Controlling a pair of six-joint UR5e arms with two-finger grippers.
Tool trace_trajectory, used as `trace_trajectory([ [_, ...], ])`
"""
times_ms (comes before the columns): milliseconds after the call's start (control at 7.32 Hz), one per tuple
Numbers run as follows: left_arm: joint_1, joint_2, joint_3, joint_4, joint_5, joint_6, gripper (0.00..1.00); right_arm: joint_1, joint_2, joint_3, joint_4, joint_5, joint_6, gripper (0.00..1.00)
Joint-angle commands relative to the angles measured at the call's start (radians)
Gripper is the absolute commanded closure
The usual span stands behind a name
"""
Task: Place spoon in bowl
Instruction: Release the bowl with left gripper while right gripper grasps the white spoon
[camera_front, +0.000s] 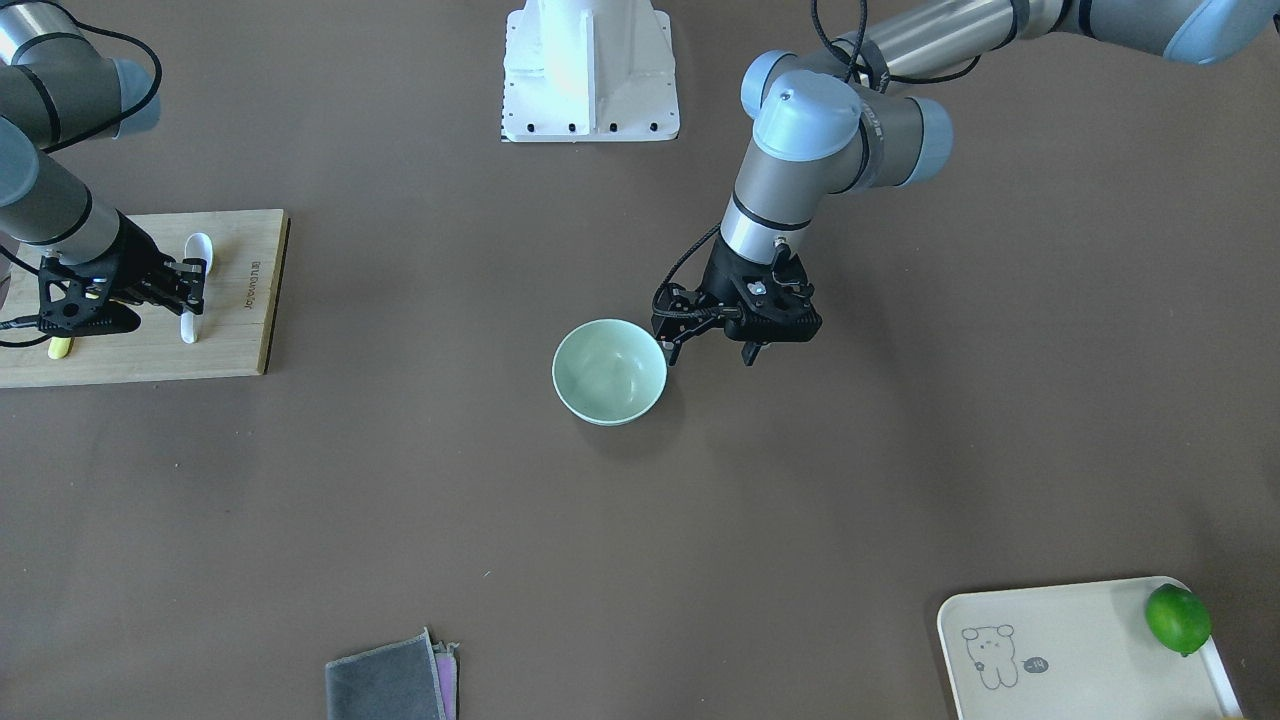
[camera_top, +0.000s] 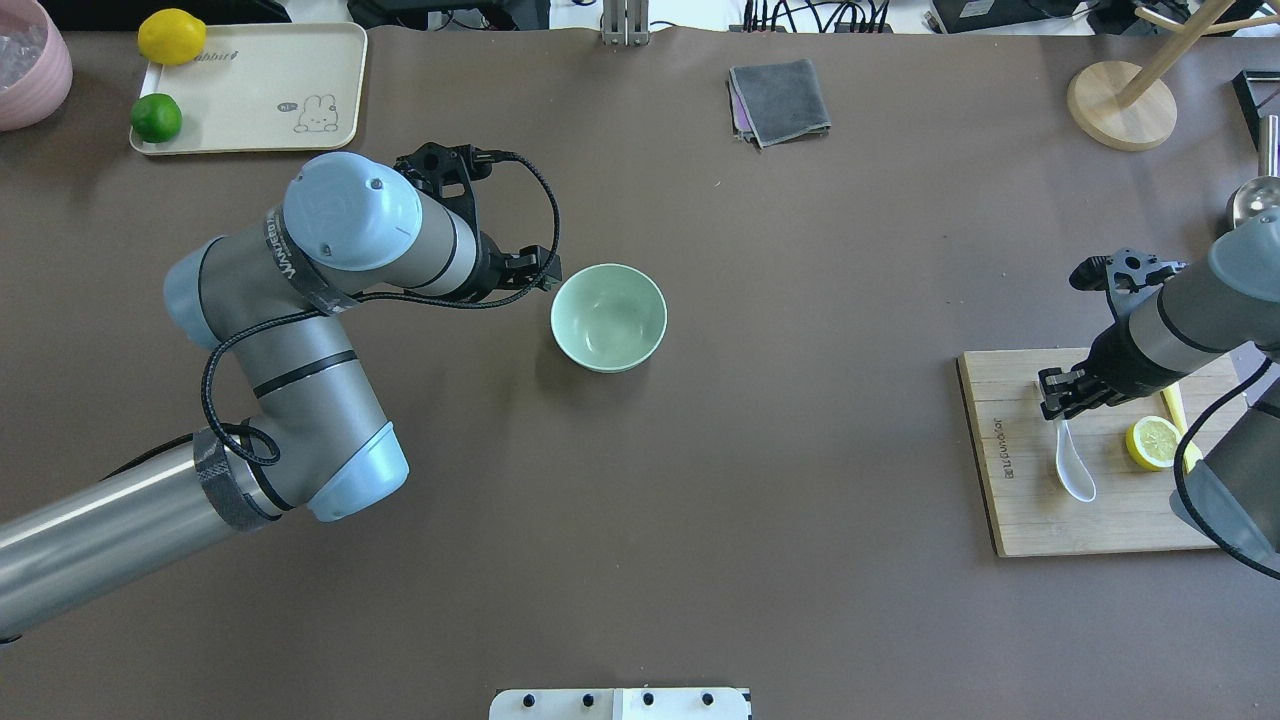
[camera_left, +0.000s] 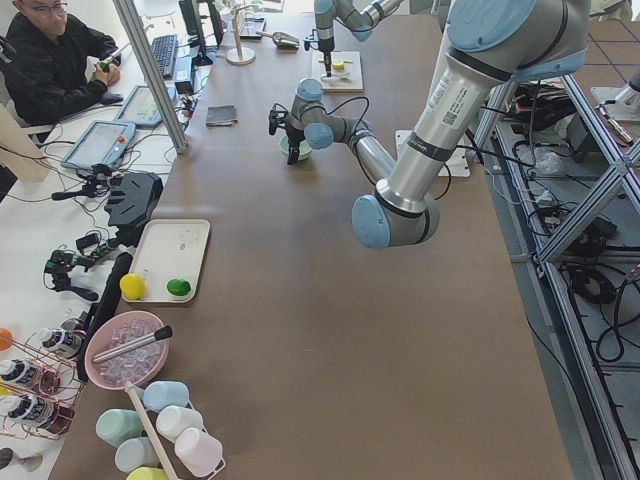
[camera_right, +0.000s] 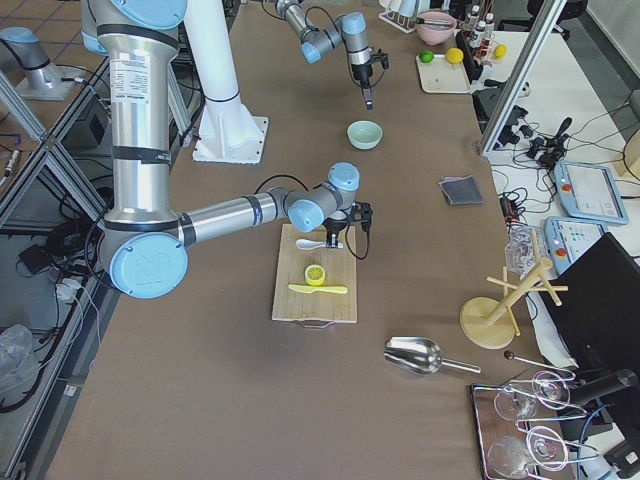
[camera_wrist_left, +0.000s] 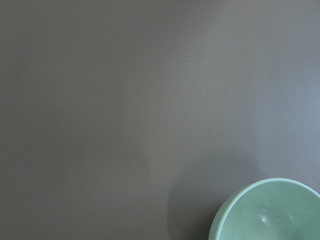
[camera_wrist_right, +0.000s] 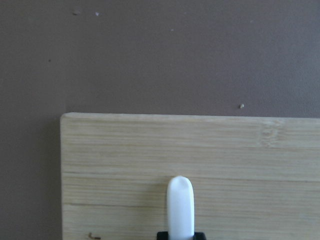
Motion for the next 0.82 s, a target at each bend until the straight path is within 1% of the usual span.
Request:
trace_trajectory([
  [0, 0.000, 0.000, 0.002, 0.000, -0.001, 0.000, 0.02, 0.000, 0.000, 0.009, -0.006, -0.002, 0.000, 0.39],
  [683, 0.002, -0.003, 0.002, 0.000, 0.001, 0.000, 0.02, -0.014, 0.001, 0.004, -0.010, -0.005, 0.008, 0.41],
])
